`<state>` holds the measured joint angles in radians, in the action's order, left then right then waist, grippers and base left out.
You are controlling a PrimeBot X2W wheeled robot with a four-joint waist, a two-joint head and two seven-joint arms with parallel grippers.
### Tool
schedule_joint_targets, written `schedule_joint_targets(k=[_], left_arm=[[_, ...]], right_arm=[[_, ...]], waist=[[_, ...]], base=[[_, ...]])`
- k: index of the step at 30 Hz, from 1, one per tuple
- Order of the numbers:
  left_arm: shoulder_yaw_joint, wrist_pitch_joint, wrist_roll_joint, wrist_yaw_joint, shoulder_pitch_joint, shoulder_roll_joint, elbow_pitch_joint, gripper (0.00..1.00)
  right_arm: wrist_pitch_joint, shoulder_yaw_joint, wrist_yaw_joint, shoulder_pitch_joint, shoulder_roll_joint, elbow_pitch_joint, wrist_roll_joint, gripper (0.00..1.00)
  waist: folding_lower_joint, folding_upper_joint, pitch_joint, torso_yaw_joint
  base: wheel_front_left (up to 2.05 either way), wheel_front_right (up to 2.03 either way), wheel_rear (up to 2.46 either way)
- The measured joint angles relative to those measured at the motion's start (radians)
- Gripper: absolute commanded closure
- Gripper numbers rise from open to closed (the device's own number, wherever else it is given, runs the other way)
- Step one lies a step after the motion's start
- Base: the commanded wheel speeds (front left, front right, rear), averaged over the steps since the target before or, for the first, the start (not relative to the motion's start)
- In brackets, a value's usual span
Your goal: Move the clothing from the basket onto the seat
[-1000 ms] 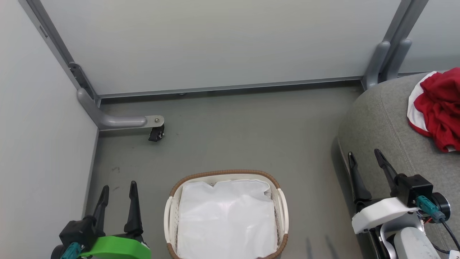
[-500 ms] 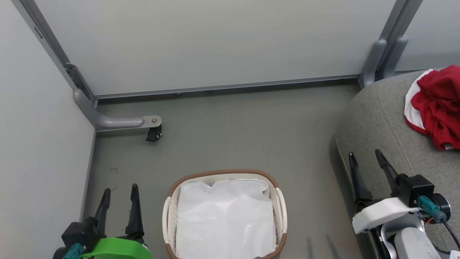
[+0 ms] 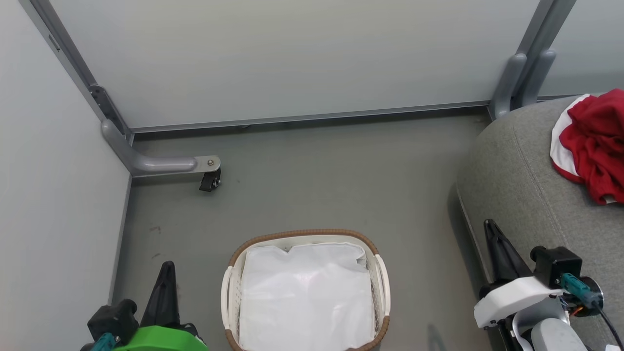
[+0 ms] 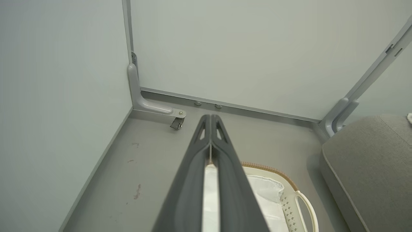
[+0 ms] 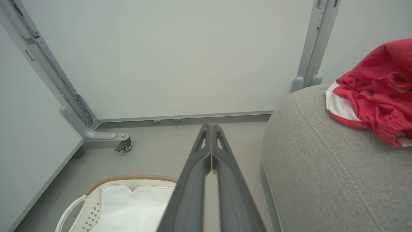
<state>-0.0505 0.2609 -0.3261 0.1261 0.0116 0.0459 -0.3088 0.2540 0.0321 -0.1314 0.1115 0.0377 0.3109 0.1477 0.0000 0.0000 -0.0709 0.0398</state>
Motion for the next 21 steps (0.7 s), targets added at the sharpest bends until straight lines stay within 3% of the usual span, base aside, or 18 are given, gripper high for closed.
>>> schedule_joint_targets(k=[21], left_arm=[[0.024,-0.088,-0.363,0.000,-0.006,0.006,0.010,1.00]], right_arm=[[-0.097,0.021,0.000,0.000,0.001,-0.015,0.392,1.00]], waist=[[0.0000,0.0000,0.012,-0.007]], base=[[0.00,0.00,0.00]])
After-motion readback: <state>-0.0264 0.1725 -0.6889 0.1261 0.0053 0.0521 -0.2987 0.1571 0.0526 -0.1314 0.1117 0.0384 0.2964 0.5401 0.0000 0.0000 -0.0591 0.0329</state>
